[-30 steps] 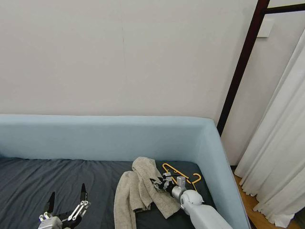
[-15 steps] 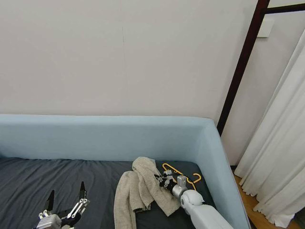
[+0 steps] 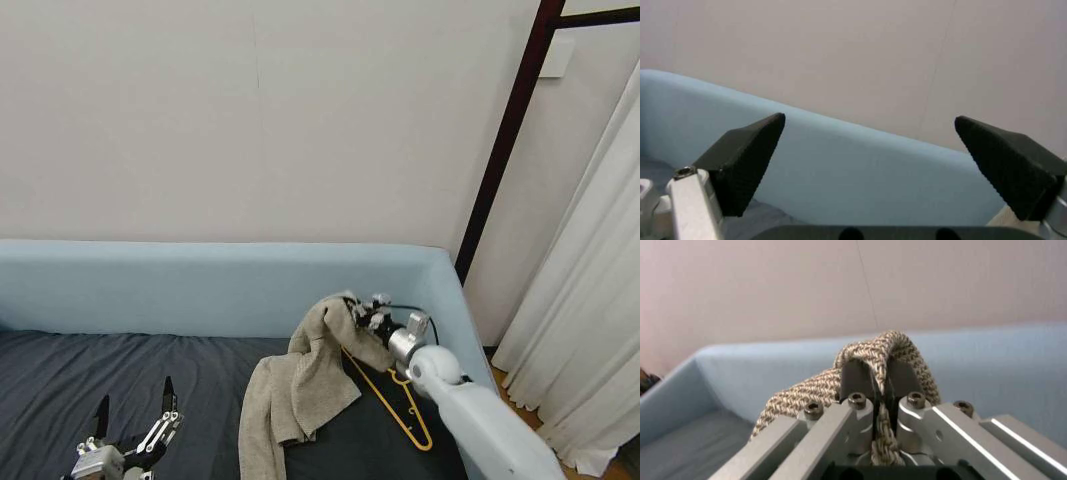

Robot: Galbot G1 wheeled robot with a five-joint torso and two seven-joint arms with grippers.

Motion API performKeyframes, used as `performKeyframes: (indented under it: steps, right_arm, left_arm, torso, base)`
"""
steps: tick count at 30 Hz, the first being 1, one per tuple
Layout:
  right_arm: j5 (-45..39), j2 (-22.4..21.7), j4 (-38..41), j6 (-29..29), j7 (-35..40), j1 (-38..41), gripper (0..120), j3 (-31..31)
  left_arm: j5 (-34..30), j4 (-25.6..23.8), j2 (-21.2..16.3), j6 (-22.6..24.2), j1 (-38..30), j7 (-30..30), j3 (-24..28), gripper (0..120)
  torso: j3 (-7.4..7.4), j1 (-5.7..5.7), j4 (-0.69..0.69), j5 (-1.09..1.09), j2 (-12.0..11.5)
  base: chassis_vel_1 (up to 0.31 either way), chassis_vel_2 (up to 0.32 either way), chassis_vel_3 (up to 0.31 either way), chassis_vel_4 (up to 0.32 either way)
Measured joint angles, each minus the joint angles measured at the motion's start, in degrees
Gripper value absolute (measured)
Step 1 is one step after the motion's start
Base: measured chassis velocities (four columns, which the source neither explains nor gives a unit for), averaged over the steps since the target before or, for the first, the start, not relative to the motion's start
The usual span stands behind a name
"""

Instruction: Pick up the clothes from the sofa and hang them on the clothes hanger.

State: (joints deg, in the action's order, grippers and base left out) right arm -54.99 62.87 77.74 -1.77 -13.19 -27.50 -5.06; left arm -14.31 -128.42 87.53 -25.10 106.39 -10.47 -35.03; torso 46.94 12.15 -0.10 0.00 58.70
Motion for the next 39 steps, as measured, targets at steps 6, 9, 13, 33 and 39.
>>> performKeyframes:
  steps: [6, 9, 13, 33, 39]
  right_arm:
    - [-4.43, -1.79, 2.73, 0.26, 2.24, 9.70, 0, -1.06]
    - [-7.25, -2.59, 3.07, 0.37, 3.18, 17.26, 0, -2.07]
    - [-8.57, -3.38, 2.78, 0.26, 3.30, 22.23, 0, -2.79]
    - [3.87, -9.53, 18.78, -0.34, -5.23, -5.80, 0, -5.23]
    - [12.21, -5.12, 12.39, 4.78, -7.96, -15.40, 0, -10.72]
  left_arm:
    - [-0.95, -0.33, -0.49, -0.15, -0.11, -0.28, -0.36, 100]
    - [-1.81, -0.34, -0.76, -0.26, -0.35, -0.82, -0.76, 100]
    - [-2.27, -0.34, -0.96, -0.55, -0.40, -1.12, -1.21, 100]
    - [-2.68, -0.18, -1.53, 0.03, -1.20, -1.13, -1.55, 100]
    - [-1.54, -0.01, -0.44, 0.23, -1.33, -0.88, -0.86, 100]
  torso:
    - [0.00, 0.00, 0.02, 0.00, 0.00]
    - [0.00, 0.00, 0.02, -0.01, 0.00]
    - [0.00, 0.00, 0.01, -0.01, 0.00]
    - [-0.01, 0.00, -0.03, 0.01, 0.01]
    - [-0.02, -0.01, 0.03, -0.02, 0.01]
  base:
    - [0.000, 0.000, 0.000, 0.000]
    - [0.000, 0.000, 0.000, 0.000]
    - [0.000, 0.000, 0.000, 0.000]
    - [0.000, 0.000, 0.000, 0.000]
    - [0.000, 0.000, 0.000, 0.000]
